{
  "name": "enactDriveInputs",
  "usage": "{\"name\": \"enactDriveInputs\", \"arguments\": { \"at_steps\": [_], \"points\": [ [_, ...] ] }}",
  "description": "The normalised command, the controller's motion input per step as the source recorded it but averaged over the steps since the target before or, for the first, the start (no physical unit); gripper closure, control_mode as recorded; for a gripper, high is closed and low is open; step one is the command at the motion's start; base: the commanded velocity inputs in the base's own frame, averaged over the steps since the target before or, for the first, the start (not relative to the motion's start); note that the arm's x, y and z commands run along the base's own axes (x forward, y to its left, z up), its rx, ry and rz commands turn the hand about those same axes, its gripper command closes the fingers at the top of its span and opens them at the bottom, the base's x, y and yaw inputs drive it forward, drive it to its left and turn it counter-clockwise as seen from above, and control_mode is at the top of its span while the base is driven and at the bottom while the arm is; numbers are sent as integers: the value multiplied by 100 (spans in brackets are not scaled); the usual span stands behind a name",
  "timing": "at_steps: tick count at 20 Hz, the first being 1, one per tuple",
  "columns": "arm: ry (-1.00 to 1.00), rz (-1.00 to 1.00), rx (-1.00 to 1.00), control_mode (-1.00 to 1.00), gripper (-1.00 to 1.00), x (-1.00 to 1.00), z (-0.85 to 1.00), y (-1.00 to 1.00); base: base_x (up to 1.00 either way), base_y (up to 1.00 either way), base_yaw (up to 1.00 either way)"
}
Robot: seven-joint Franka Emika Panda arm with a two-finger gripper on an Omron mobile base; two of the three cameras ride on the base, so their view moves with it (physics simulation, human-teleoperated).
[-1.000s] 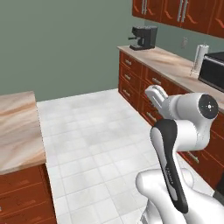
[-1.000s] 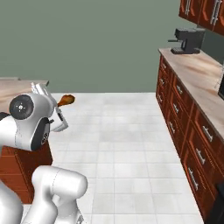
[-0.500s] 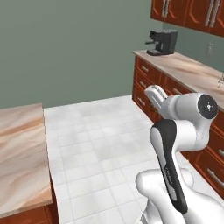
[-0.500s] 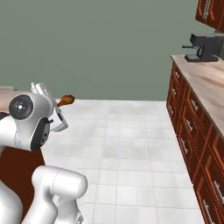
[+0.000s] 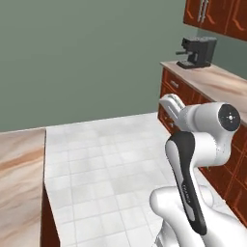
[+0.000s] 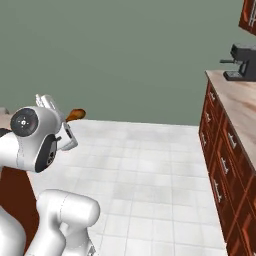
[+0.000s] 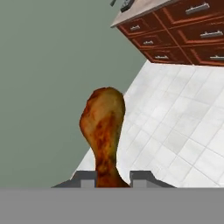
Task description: Gather the squash and potato from the fridge and place them on a tray on the dining counter. Then gather the chicken drumstick and steak from the fridge and place them on the other tray.
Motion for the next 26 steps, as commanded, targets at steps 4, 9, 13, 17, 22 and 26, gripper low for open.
{"name": "enactDriveInputs", "arguments": {
  "at_steps": [4, 9, 13, 17, 22, 26],
  "points": [
    [0, 0, 0, 100, 100, 0, 0, 0, 75, -40, 24],
    [0, 0, 0, 100, 100, 0, 0, 0, 75, -37, 25],
    [0, 0, 0, 100, 100, 0, 0, 0, 66, -35, 28],
    [0, 0, 0, 100, 100, 0, 0, 0, 65, -32, 32],
    [0, 0, 0, 100, 100, 0, 0, 0, 70, -32, 36],
    [0, 0, 0, 100, 100, 0, 0, 0, 73, -34, 36]
  ]
}}
